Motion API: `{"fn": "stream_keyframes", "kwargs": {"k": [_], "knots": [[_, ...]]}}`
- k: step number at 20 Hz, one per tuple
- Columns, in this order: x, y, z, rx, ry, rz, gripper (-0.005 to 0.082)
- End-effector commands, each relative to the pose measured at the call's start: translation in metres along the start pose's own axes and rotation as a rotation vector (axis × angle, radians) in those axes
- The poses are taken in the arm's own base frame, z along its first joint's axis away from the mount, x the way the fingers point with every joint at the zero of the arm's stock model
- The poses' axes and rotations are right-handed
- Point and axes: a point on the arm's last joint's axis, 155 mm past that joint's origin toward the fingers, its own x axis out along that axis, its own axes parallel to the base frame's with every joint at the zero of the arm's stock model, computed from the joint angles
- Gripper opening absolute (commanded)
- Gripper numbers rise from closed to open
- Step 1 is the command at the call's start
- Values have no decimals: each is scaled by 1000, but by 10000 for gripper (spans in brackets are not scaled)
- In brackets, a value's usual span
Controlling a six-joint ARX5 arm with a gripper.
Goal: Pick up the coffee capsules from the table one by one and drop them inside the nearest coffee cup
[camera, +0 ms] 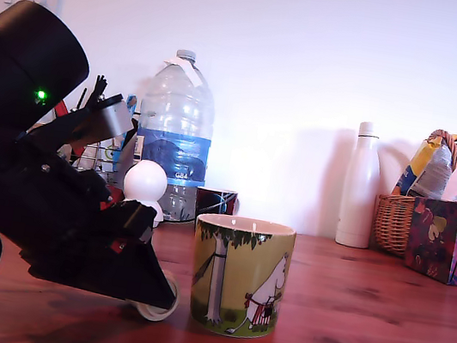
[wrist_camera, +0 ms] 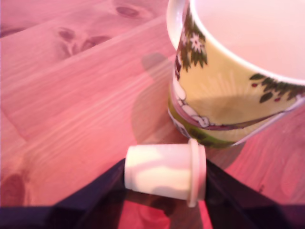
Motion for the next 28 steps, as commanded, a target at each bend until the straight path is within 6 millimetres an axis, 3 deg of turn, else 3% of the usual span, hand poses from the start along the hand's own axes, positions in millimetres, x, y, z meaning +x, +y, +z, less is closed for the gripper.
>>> {"fn": "stream_keyframes", "kwargs": {"k": [1, 10, 19, 28], "knots": [[2, -1, -8, -1, 23, -5, 147], [-19, -5, -21, 127, 125, -10, 147], [-72, -26, 21, 172, 84, -34, 145], [-86, -33, 46, 187, 94, -35, 145]]}}
